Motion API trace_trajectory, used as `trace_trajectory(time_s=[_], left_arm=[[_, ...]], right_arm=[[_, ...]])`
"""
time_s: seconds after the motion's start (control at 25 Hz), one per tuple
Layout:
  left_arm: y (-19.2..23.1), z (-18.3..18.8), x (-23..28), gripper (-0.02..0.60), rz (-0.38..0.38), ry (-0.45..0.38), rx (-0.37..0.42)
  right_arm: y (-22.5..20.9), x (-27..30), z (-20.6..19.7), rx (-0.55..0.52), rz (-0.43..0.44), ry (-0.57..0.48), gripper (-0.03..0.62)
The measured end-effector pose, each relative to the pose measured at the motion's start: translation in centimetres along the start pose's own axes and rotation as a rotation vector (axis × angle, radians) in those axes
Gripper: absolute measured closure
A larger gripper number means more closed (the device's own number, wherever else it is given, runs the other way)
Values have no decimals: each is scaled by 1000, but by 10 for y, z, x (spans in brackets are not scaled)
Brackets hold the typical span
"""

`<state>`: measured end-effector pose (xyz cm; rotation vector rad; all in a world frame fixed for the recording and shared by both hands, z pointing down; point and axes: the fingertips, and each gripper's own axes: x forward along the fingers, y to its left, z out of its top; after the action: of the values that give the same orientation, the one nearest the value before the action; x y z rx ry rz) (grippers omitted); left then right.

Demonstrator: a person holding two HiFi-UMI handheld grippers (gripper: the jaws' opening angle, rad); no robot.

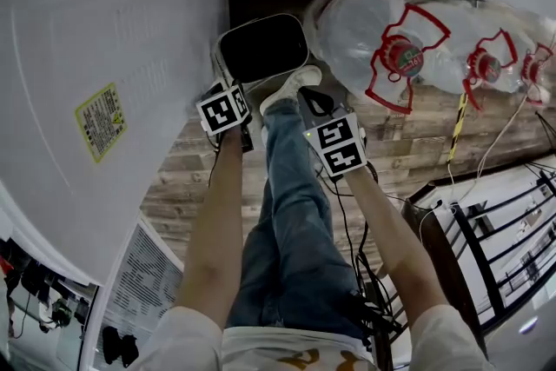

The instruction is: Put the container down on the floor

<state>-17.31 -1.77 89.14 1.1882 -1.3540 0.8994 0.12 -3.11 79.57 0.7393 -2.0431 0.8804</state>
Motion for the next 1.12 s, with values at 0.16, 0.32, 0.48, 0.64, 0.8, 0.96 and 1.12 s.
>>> trace_trajectory(time_s=[0.16, 0.32, 0.48, 0.64, 0.8, 0.96, 1.12], left_arm=[[-14, 9, -14, 428, -74, -36, -26], [-33, 28, -44, 456, -121, -111, 50], [-46, 52, -71, 527, -149, -199, 69], [-60, 58, -94, 563, -163, -240, 98], [-65, 65, -125, 580, -184, -307, 109], [-76, 66, -152, 580, -231, -350, 104], [-82, 72, -179, 580, -265, -404, 99]], right_arm=[[2, -6, 11, -33, -6, -14, 566], [6, -20, 18, -19, -26, -29, 566], [12, -35, 26, -2, -38, -54, 566], [19, -52, 27, -23, -30, -58, 566], [23, -73, 40, -25, -42, -82, 566], [16, -98, 54, -57, -72, -107, 566], [12, -121, 73, -66, -103, -152, 566]])
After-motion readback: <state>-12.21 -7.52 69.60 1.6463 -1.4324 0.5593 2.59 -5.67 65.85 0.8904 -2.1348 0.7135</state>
